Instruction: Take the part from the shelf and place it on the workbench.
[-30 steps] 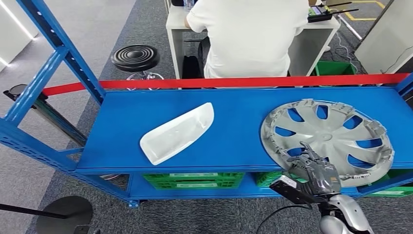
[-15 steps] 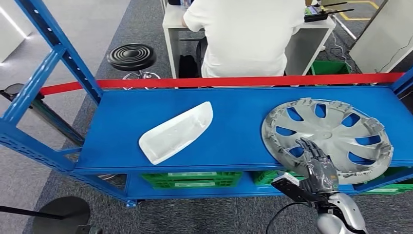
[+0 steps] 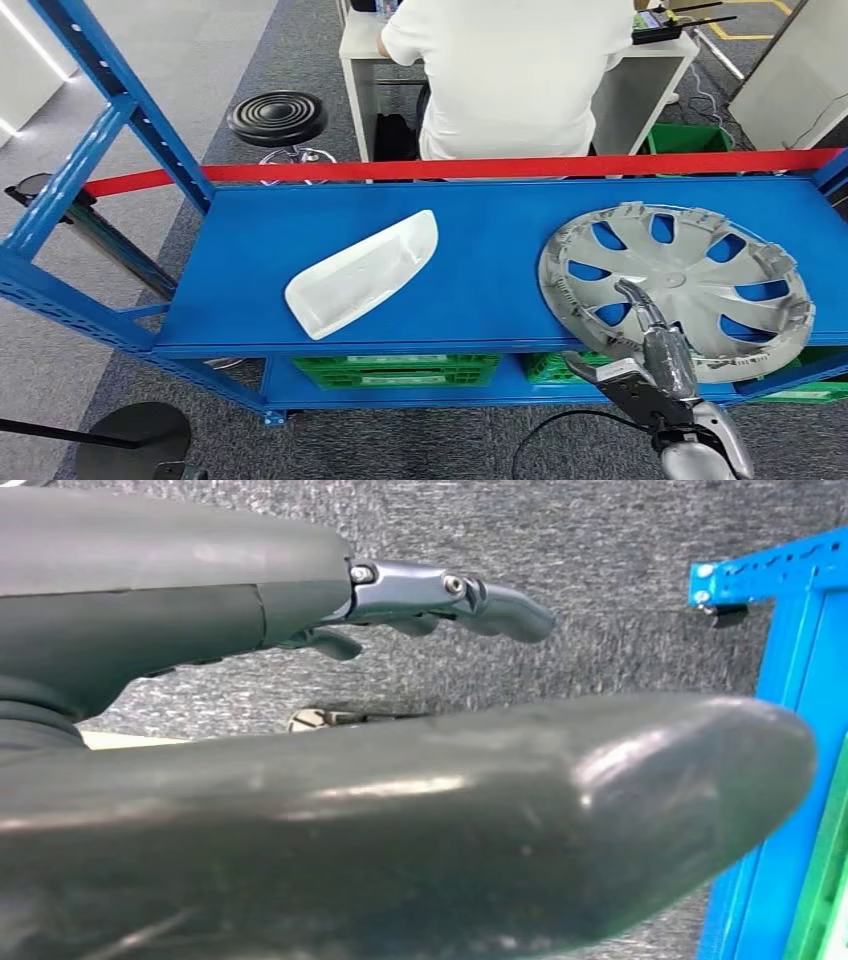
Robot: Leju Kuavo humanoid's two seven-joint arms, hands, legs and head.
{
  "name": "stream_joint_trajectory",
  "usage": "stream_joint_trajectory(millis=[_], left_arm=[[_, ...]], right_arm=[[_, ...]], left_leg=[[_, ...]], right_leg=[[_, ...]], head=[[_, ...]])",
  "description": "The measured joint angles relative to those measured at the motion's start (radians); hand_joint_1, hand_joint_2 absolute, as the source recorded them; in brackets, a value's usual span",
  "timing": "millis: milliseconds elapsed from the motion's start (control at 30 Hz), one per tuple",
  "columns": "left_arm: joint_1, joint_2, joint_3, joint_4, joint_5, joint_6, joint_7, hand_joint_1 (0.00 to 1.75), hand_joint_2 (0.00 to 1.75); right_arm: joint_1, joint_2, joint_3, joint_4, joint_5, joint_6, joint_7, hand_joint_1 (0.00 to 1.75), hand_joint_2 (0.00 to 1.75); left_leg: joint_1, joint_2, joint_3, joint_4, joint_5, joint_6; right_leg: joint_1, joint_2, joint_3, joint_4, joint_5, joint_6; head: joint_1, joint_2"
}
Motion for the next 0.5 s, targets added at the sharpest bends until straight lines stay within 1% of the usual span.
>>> stream_joint_trajectory(millis=[67, 100, 133, 200, 233, 267, 300, 333, 367, 400, 433, 467, 500], left_arm=[[0.001, 0.0, 0.005, 0.0, 0.0, -0.001, -0.005, 0.0, 0.0], [0.001, -0.001, 0.007, 0.0, 0.001, -0.002, -0.007, 0.0, 0.0], [0.001, -0.001, 0.009, 0.0, 0.001, -0.003, -0.009, 0.0, 0.0], [0.003, -0.003, 0.012, 0.0, 0.001, -0.004, -0.011, 0.0, 0.0], [0.005, -0.003, 0.014, 0.0, 0.0, -0.004, -0.012, 0.0, 0.0], [0.007, -0.004, 0.016, 0.0, -0.001, -0.004, -0.012, 0.0, 0.0], [0.008, -0.004, 0.017, 0.0, -0.004, -0.004, -0.012, 0.0, 0.0], [0.009, -0.004, 0.019, 0.0, -0.006, -0.004, -0.012, 0.0, 0.0], [0.008, -0.004, 0.02, 0.0, -0.009, -0.005, -0.012, 0.0, 0.0], [0.006, -0.004, 0.022, 0.0, -0.011, -0.006, -0.012, 0.0, 0.0], [0.005, -0.004, 0.023, 0.0, -0.012, -0.006, -0.012, 0.0, 0.0], [0.003, -0.004, 0.024, 0.0, -0.015, -0.007, -0.012, 0.0, 0.0], [0.003, -0.004, 0.025, 0.0, -0.017, -0.008, -0.012, 0.0, 0.0]], right_arm=[[0.016, -0.002, -0.005, -0.03, 0.015, 0.013, 0.026, 0.0, 1.75], [0.021, -0.006, -0.008, -0.042, 0.042, 0.015, 0.05, 0.0, 1.75], [0.027, -0.011, -0.01, -0.052, 0.075, 0.017, 0.081, 0.0, 1.75], [0.041, -0.025, -0.014, -0.061, 0.146, 0.019, 0.139, 0.0, 1.75], [0.048, -0.032, -0.015, -0.061, 0.18, 0.021, 0.166, 0.0, 1.75], [0.052, -0.038, -0.015, -0.061, 0.207, 0.025, 0.189, 0.0, 1.75], [0.055, -0.043, -0.014, -0.06, 0.229, 0.033, 0.209, 0.0, 1.75], [0.055, -0.048, -0.012, -0.058, 0.247, 0.044, 0.23, 0.0, 1.75], [0.055, -0.054, -0.009, -0.055, 0.26, 0.06, 0.247, 0.0, 1.75], [0.055, -0.061, -0.006, -0.052, 0.268, 0.077, 0.262, 0.0, 1.75], [0.055, -0.07, -0.001, -0.048, 0.272, 0.094, 0.275, 0.0, 1.75], [0.054, -0.079, 0.004, -0.045, 0.273, 0.111, 0.285, 0.0, 1.75], [0.052, -0.089, 0.009, -0.042, 0.273, 0.124, 0.293, 0.0, 1.75]], left_leg=[[0.002, 0.002, -0.002, 0.002, -0.006, -0.01], [0.003, 0.003, -0.011, 0.021, -0.02, -0.014], [0.004, 0.004, -0.03, 0.062, -0.047, -0.018], [0.004, 0.005, -0.092, 0.191, -0.108, -0.021], [0.004, 0.005, -0.12, 0.246, -0.126, -0.021], [0.004, 0.005, -0.135, 0.273, -0.126, -0.02], [0.004, 0.005, -0.131, 0.262, -0.107, -0.018], [0.004, 0.005, -0.112, 0.221, -0.075, -0.016], [0.004, 0.005, -0.082, 0.16, -0.04, -0.013], [0.004, 0.005, -0.051, 0.094, -0.016, -0.011], [0.004, 0.005, -0.029, 0.048, -0.002, -0.007], [0.003, 0.004, -0.017, 0.02, 0.001, -0.003], [0.002, 0.004, -0.015, 0.009, -0.001, 0.001]], right_leg=[[0.0, 0.0, -0.001, -0.002, 0.002, -0.014], [-0.001, -0.001, -0.001, -0.004, 0.003, -0.021], [-0.002, -0.002, 0.0, -0.005, 0.004, -0.026], [0.0, -0.004, -0.001, -0.005, 0.004, -0.032], [0.0, -0.005, -0.001, -0.005, 0.003, -0.032], [0.001, -0.006, -0.001, -0.005, 0.003, -0.032], [0.001, -0.005, -0.001, -0.005, 0.003, -0.032], [0.0, -0.005, 0.0, -0.005, 0.004, -0.032], [0.0, -0.004, 0.0, -0.005, 0.004, -0.03], [0.003, -0.003, -0.001, -0.002, 0.003, -0.026], [0.005, -0.003, -0.002, -0.001, 0.004, -0.021], [0.007, -0.002, -0.004, -0.001, 0.005, -0.015], [0.008, -0.002, -0.005, -0.003, 0.006, -0.009]], head=[[-0.002, 0.0], [-0.004, 0.0], [-0.006, 0.0], [-0.009, 0.0], [-0.01, 0.0], [-0.01, 0.0], [-0.01, 0.0], [-0.01, 0.0], [-0.011, 0.0], [-0.012, 0.0], [-0.011, 0.0], [-0.011, 0.0], [-0.011, 0.0]])
